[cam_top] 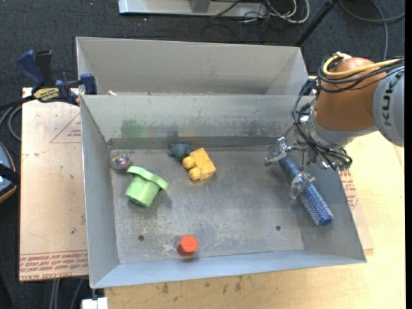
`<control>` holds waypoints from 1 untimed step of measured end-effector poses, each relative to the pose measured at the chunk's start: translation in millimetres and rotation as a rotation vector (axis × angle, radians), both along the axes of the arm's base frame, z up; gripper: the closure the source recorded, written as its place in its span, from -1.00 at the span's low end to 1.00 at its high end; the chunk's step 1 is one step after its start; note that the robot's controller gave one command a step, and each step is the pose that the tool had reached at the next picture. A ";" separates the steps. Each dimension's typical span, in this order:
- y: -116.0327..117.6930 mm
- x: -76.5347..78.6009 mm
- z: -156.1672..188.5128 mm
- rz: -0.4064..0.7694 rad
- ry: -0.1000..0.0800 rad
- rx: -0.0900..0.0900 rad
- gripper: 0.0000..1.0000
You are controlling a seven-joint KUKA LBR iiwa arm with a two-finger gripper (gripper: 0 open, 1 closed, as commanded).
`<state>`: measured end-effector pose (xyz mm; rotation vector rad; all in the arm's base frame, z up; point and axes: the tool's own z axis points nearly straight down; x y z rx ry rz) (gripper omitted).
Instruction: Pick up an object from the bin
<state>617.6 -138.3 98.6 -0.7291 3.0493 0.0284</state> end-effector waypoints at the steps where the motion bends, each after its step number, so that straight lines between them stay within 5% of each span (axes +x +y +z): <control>1: 4.3 19.2 -12.5 0.061 -0.005 0.008 -1.00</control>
Offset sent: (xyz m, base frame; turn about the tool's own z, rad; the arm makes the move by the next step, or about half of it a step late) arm 0.0346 -0.0140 -0.0286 -0.0829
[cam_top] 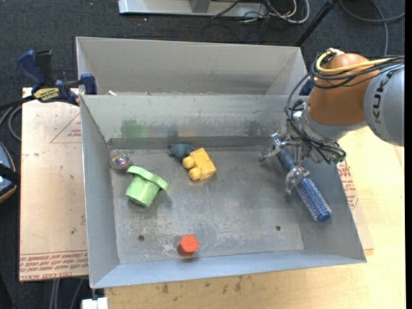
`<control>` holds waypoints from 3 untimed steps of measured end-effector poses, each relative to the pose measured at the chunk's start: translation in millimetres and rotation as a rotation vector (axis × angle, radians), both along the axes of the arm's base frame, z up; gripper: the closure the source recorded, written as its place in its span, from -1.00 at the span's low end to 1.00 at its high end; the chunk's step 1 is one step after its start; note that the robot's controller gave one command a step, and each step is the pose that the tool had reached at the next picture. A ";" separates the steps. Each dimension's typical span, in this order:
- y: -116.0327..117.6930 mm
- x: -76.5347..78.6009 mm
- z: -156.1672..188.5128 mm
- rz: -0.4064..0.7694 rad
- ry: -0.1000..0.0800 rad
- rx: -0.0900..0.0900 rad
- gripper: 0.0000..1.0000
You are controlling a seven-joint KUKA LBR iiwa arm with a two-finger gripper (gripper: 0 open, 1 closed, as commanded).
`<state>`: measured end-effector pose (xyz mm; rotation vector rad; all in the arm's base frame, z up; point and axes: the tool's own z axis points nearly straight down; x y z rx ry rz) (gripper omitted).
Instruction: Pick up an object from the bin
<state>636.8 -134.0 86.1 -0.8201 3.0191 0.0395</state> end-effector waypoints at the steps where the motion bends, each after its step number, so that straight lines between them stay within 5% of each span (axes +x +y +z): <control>1: 3.7 4.8 3.4 -0.178 0.007 -0.022 -1.00; 3: -10.5 16.9 -0.5 -0.188 0.014 -0.010 -1.00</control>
Offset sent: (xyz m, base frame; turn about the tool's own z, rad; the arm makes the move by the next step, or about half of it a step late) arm 0.0042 0.0005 0.0040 0.1791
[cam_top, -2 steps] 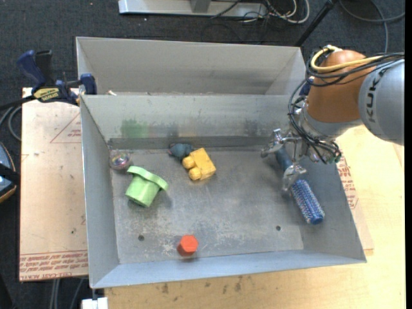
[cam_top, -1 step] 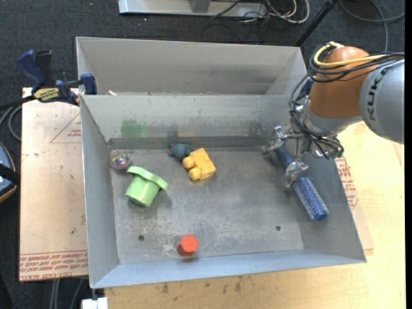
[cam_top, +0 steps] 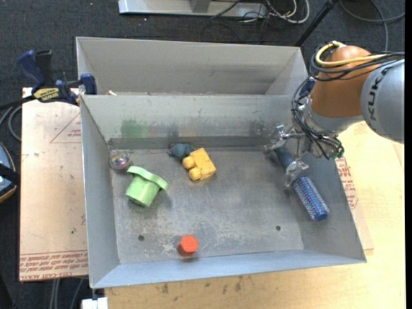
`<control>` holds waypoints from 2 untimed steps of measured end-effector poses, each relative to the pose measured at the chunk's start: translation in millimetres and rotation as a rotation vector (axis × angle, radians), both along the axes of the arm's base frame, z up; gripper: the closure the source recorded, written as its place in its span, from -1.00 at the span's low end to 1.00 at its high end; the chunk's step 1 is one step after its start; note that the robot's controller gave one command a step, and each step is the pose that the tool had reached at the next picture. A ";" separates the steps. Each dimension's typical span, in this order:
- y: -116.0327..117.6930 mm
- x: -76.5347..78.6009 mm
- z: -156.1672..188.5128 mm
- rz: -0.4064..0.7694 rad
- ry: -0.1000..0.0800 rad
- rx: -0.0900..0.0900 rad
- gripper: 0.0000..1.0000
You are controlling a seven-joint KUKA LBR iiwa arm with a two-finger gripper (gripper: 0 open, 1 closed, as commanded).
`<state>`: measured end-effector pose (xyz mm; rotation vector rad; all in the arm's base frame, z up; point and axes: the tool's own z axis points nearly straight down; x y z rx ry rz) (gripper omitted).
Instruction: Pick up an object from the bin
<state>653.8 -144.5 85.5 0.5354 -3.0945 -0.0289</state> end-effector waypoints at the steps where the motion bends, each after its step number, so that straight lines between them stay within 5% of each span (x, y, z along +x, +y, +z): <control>1: -4.0 -0.6 -0.5 -0.001 0.000 -0.007 1.00; 2: -1.5 1.8 1.4 -0.003 -0.010 -0.003 -1.00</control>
Offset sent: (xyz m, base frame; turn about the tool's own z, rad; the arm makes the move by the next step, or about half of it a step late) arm 0.0000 0.0000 0.0000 0.0000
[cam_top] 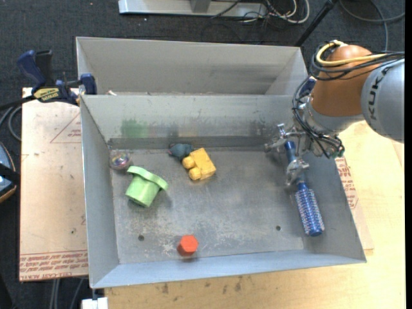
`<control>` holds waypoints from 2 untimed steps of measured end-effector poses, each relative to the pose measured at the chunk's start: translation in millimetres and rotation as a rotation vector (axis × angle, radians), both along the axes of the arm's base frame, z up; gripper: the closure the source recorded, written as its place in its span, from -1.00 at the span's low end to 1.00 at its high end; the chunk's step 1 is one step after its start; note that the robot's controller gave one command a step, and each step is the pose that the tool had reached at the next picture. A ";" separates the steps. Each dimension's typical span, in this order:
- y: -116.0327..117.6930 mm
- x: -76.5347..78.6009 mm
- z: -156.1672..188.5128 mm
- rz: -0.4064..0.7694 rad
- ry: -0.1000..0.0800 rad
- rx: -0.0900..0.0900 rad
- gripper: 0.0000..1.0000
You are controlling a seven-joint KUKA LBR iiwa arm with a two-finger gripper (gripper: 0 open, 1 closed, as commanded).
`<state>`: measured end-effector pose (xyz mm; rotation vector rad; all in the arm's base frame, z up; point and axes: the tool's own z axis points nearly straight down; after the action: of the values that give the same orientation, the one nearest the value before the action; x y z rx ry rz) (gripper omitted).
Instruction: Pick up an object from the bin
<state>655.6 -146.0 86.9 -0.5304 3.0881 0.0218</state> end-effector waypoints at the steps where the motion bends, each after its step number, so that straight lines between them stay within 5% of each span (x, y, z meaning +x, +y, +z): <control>1: -3.8 -23.8 4.4 -0.147 0.006 -0.011 -1.00; 2: 11.1 -2.2 0.8 -0.197 0.003 -0.010 -1.00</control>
Offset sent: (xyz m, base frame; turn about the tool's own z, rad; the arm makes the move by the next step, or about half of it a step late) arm -0.0240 -0.0053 0.0049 0.1466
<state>653.4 -134.9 87.7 -0.2240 3.1286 0.0059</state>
